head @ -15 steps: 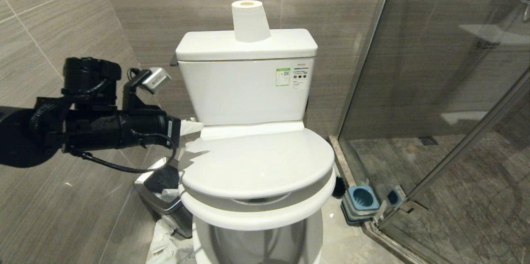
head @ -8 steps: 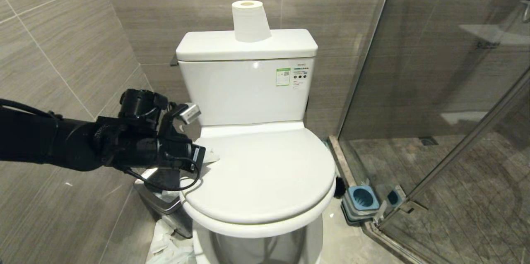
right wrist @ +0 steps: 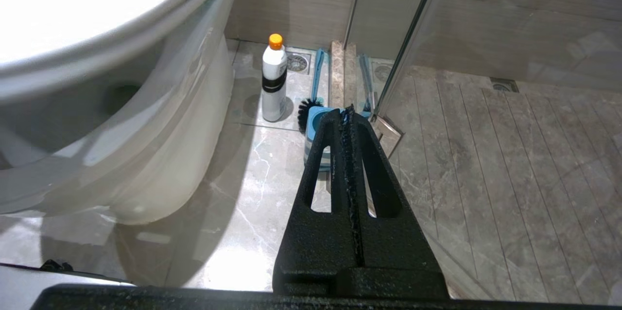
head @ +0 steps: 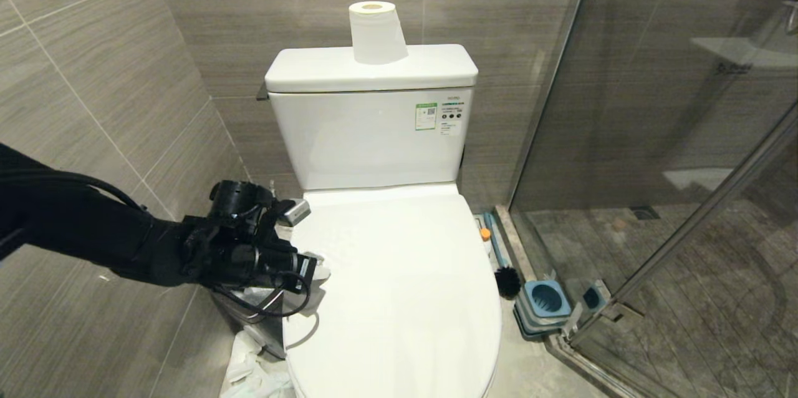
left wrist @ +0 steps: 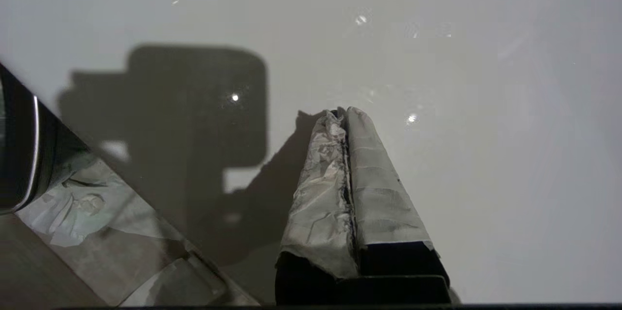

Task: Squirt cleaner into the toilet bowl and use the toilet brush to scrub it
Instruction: Close the toilet lid

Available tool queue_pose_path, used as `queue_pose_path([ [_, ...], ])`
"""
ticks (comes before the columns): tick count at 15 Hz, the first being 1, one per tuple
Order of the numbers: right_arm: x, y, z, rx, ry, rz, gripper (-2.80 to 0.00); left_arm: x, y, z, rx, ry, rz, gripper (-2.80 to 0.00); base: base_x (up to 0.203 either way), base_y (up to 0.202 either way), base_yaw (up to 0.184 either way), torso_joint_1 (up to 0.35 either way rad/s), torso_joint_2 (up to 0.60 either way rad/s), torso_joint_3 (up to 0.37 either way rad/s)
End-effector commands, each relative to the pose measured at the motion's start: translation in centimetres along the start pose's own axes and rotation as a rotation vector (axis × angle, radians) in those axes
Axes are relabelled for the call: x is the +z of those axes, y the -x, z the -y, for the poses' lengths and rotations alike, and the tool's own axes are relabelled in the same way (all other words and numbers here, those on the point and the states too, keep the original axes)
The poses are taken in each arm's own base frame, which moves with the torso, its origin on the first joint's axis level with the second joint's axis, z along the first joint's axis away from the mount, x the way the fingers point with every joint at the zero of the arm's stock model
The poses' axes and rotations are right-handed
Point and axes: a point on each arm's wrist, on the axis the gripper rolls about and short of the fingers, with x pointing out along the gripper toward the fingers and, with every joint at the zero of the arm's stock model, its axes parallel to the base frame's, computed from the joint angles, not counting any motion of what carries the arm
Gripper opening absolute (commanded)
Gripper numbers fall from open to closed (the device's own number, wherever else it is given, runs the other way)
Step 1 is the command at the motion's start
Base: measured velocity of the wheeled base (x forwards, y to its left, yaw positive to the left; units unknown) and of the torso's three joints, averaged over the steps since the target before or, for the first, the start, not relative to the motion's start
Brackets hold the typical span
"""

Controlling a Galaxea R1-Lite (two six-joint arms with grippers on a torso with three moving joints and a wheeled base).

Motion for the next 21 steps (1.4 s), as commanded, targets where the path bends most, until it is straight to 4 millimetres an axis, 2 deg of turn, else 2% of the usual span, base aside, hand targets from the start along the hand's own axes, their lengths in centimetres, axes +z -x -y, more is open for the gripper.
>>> queue_pose_path([
  [1, 0.0, 0.0, 0.0, 0.001, 0.002, 0.0, -2.8, -1.8, -2.7, -1.1, 0.029, 0.003, -0.004, -2.8, 0.0, 0.0, 0.0, 0.0, 0.0, 0.0],
  [5, 0.0, 0.0, 0.0, 0.001, 0.002, -0.001, -2.8, -3.3, -5.6, -2.2, 0.103, -0.023, 0.07, -2.8, 0.0, 0.0, 0.0, 0.0, 0.0, 0.0],
  [8, 0.0, 0.0, 0.0, 0.001, 0.001, -0.001, -2.8, -3.6, -7.3, -3.0, 0.17, -0.044, 0.145, -2.8, 0.0, 0.0, 0.0, 0.0, 0.0, 0.0],
  [12, 0.0, 0.0, 0.0, 0.001, 0.001, 0.0, -2.8, -3.8, -8.1, -3.1, 0.202, -0.054, 0.177, -2.8, 0.0, 0.0, 0.0, 0.0, 0.0, 0.0],
  [14, 0.0, 0.0, 0.0, 0.001, 0.001, -0.001, -2.8, -2.6, -6.9, -2.9, 0.206, -0.064, 0.227, -2.8, 0.0, 0.0, 0.0, 0.0, 0.0, 0.0],
  [16, 0.0, 0.0, 0.0, 0.001, 0.002, -0.001, -2.8, -0.3, -4.1, -2.5, 0.215, -0.073, 0.317, -2.8, 0.0, 0.0, 0.0, 0.0, 0.0, 0.0],
  [19, 0.0, 0.0, 0.0, 0.001, 0.002, -0.001, -2.8, 2.7, 1.7, -1.4, 0.22, 0.026, 0.369, -2.8, 0.0, 0.0, 0.0, 0.0, 0.0, 0.0],
  [21, 0.0, 0.0, 0.0, 0.001, 0.0, 0.0, -2.8, 3.2, 5.2, -2.5, 0.265, 0.157, 0.245, -2.8, 0.0, 0.0, 0.0, 0.0, 0.0, 0.0],
])
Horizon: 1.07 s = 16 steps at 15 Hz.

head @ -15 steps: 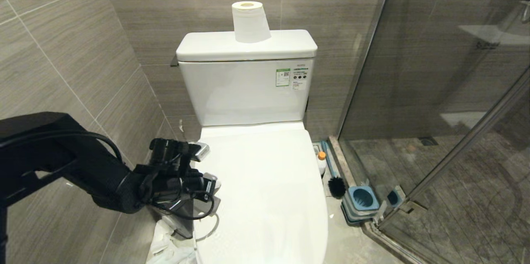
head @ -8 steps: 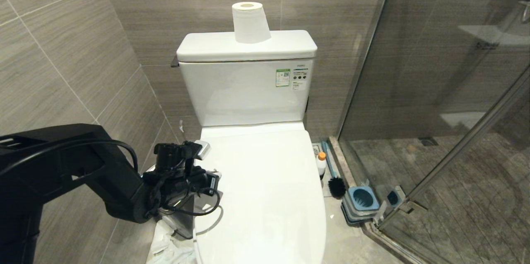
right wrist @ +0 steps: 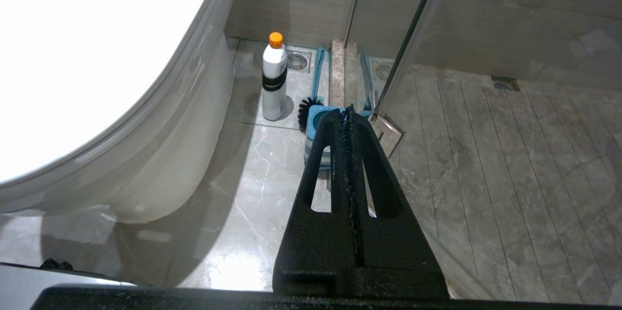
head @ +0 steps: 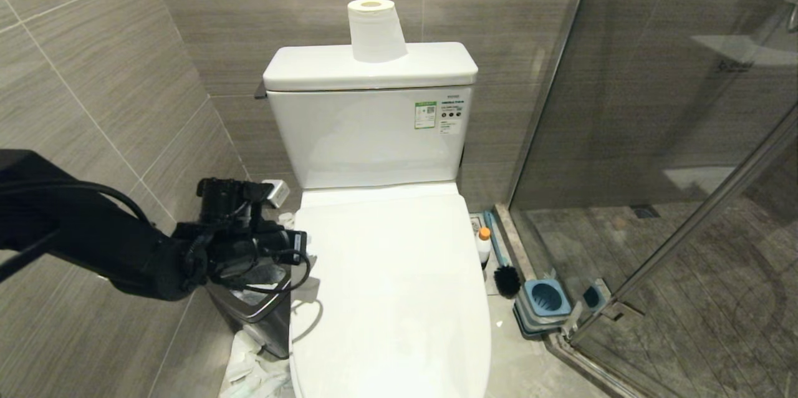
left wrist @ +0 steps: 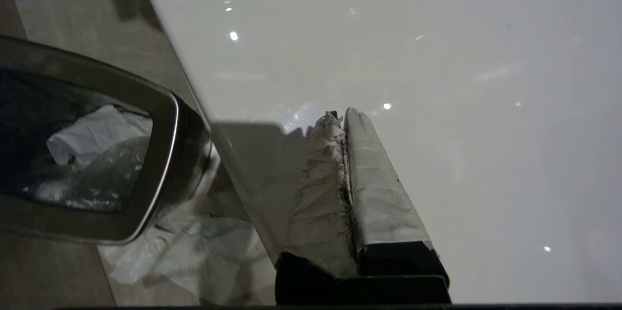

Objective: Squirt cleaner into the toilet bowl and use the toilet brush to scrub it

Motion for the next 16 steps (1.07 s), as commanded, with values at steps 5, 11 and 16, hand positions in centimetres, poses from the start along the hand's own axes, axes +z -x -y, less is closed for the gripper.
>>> queue_pose_path([
  [5, 0.0, 0.0, 0.0, 0.001, 0.001, -0.001, -2.8, 6.5, 10.6, -7.2, 0.303, 0.001, -0.182, -2.8, 0.0, 0.0, 0.0, 0.0, 0.0, 0.0],
  [11, 0.0, 0.0, 0.0, 0.001, 0.0, -0.001, -2.8, 12.5, 24.0, -2.0, 0.361, -0.133, 0.267, -2.8, 0.0, 0.0, 0.0, 0.0, 0.0, 0.0],
  [16, 0.0, 0.0, 0.0, 0.001, 0.001, -0.001, -2.8, 9.5, 37.7, 4.4, 0.34, -0.161, 0.626, -2.8, 0.0, 0.0, 0.0, 0.0, 0.0, 0.0],
])
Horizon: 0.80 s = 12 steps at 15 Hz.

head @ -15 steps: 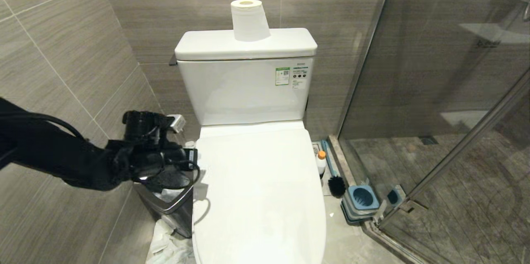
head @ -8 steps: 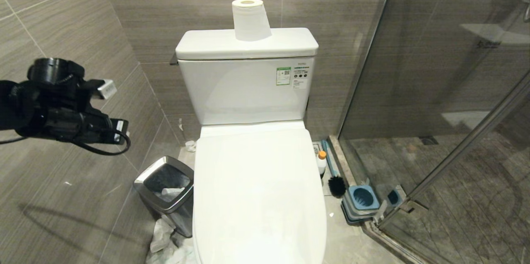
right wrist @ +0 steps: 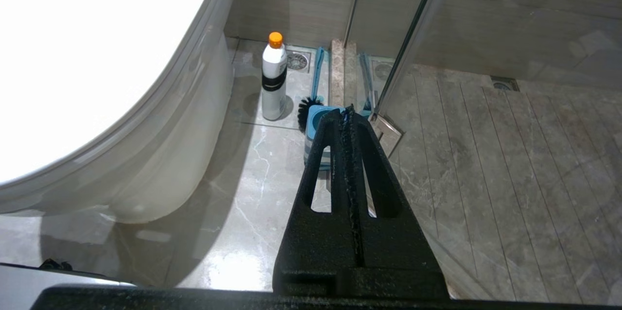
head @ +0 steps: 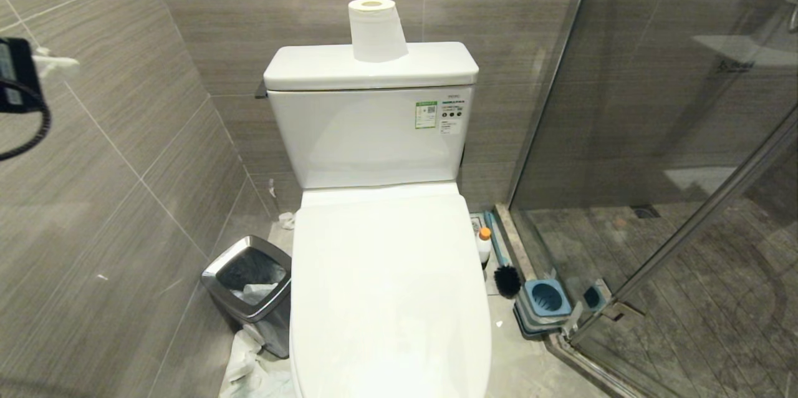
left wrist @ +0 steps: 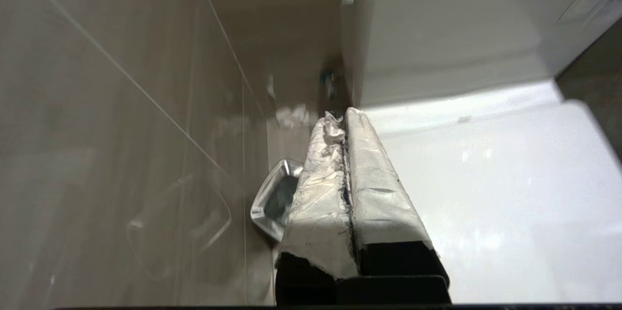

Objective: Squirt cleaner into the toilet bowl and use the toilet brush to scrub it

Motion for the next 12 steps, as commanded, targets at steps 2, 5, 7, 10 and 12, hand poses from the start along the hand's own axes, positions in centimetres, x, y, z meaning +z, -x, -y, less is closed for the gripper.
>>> queue_pose_path([
  [2, 0.0, 0.0, 0.0, 0.001, 0.001, -0.001, -2.8, 0.5, 13.6, 1.0, 0.02, 0.009, 0.3, -2.8, 0.0, 0.0, 0.0, 0.0, 0.0, 0.0],
  [5, 0.0, 0.0, 0.0, 0.001, 0.001, -0.001, -2.8, -2.6, 21.5, 1.9, 0.045, 0.007, 0.462, -2.8, 0.0, 0.0, 0.0, 0.0, 0.0, 0.0],
  [7, 0.0, 0.0, 0.0, 0.0, 0.001, 0.0, -2.8, -5.5, 25.8, 2.6, 0.065, -0.002, 0.556, -2.8, 0.0, 0.0, 0.0, 0.0, 0.0, 0.0],
  [10, 0.0, 0.0, 0.0, 0.001, 0.001, -0.001, -2.8, -9.1, 28.5, 3.4, 0.082, -0.007, 0.627, -2.8, 0.0, 0.0, 0.0, 0.0, 0.0, 0.0],
  [12, 0.0, 0.0, 0.0, 0.001, 0.0, -0.001, -2.8, -8.9, 28.2, 3.4, 0.086, 0.002, 0.683, -2.8, 0.0, 0.0, 0.0, 0.0, 0.0, 0.0],
])
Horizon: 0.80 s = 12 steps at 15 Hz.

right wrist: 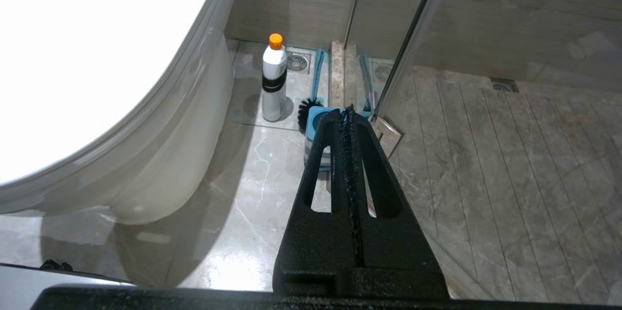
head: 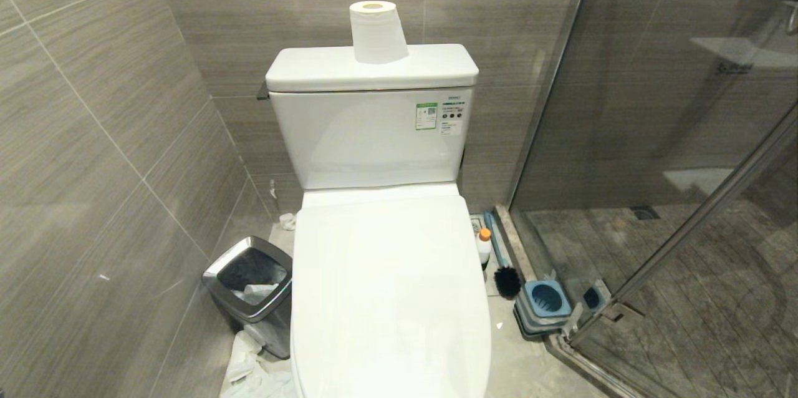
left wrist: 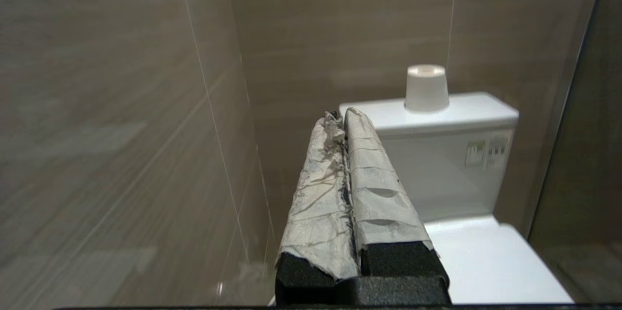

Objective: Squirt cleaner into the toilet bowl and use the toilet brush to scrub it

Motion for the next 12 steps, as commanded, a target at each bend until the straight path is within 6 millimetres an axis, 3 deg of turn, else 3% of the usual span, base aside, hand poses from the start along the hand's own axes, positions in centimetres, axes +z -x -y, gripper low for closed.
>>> queue_pose_path([
  [1, 0.0, 0.0, 0.0, 0.002, 0.001, -0.002, -2.8, -0.2, 1.4, 0.1, 0.004, -0.013, 0.084, -2.8, 0.0, 0.0, 0.0, 0.0, 0.0, 0.0],
  [5, 0.0, 0.0, 0.0, 0.001, 0.0, 0.0, -2.8, -1.8, 4.1, -0.6, 0.011, -0.024, 0.097, -2.8, 0.0, 0.0, 0.0, 0.0, 0.0, 0.0],
  [8, 0.0, 0.0, 0.0, 0.001, 0.001, -0.001, -2.8, -4.4, 8.0, -0.6, 0.001, -0.06, 0.073, -2.8, 0.0, 0.0, 0.0, 0.0, 0.0, 0.0],
  [12, 0.0, 0.0, 0.0, 0.001, 0.0, -0.001, -2.8, -4.4, 8.8, -0.7, 0.026, -0.058, 0.064, -2.8, 0.0, 0.0, 0.0, 0.0, 0.0, 0.0],
])
